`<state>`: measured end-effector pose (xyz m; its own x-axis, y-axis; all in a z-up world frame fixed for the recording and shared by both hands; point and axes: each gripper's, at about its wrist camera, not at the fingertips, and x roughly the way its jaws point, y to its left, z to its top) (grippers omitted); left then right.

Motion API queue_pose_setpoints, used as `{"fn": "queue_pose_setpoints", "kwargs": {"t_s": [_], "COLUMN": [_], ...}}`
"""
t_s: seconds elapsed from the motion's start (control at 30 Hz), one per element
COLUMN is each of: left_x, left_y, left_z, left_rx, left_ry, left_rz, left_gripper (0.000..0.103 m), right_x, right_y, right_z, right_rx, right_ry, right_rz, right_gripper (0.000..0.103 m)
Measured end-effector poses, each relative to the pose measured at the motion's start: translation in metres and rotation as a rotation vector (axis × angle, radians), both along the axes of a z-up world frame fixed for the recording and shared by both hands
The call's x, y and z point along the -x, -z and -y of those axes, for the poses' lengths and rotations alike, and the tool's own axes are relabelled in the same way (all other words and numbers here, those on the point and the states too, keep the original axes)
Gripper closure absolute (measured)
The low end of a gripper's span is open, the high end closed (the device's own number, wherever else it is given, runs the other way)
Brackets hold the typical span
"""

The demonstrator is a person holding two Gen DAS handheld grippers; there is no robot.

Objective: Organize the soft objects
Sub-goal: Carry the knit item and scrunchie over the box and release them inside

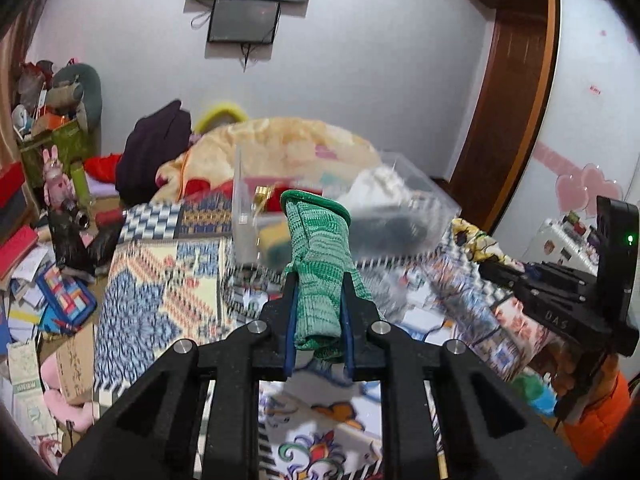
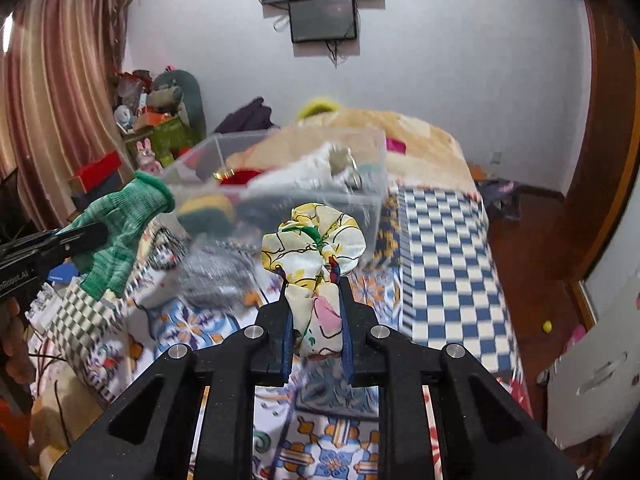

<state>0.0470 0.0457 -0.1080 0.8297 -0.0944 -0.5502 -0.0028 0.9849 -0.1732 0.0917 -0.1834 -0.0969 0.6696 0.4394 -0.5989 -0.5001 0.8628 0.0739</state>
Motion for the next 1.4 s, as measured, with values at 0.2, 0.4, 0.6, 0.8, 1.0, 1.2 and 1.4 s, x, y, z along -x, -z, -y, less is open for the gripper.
{"fn": "queue_pose_setpoints", "kwargs": {"t_s": [0.2,0.4,0.6,0.8,1.0,1.2,1.4], "left_x": [-0.014,-0.033,-0.054,-0.080,-0.110,-0.133,-0.147], "left_y": [-0.023,-0.039,-0.045,-0.042,-0.028,-0.010,0.005], "left_z": [-0.004,-0.011,-0.019,-0.024,-0.029,-0.031,-0.029], "left_rx": [0.007,0.002,-0.017,-0.050,-0.045,-0.057,-0.088], "left_ry": [-0.013,-0.036,-0.062,-0.090,-0.092,-0.097,-0.093], "left_rz": [0.066,0.111,0.130,0.116,0.054,-0.005,-0.053], "left_gripper": [0.085,0.085,0.085,0.085,0.085,0.085,0.085], "right_x": [-0.007,-0.020,-0.037,-0.059,-0.075,-0.084,-0.089], "right_y": [-0.024,-0.039,-0.043,-0.039,-0.029,-0.015,-0.003], "right_z": [-0.011,-0.036,-0.058,-0.078,-0.094,-0.110,-0.117], "right_rx": [-0.048,-0.064,-0.076,-0.068,-0.025,0.035,0.069], "right_ry": [-0.028,-0.060,-0.091,-0.108,-0.111,-0.121,-0.129], "right_rz": [0.066,0.118,0.127,0.102,0.068,0.033,0.008], "right_gripper": [0.086,0.086,0.086,0.086,0.086,0.086,0.085]}}
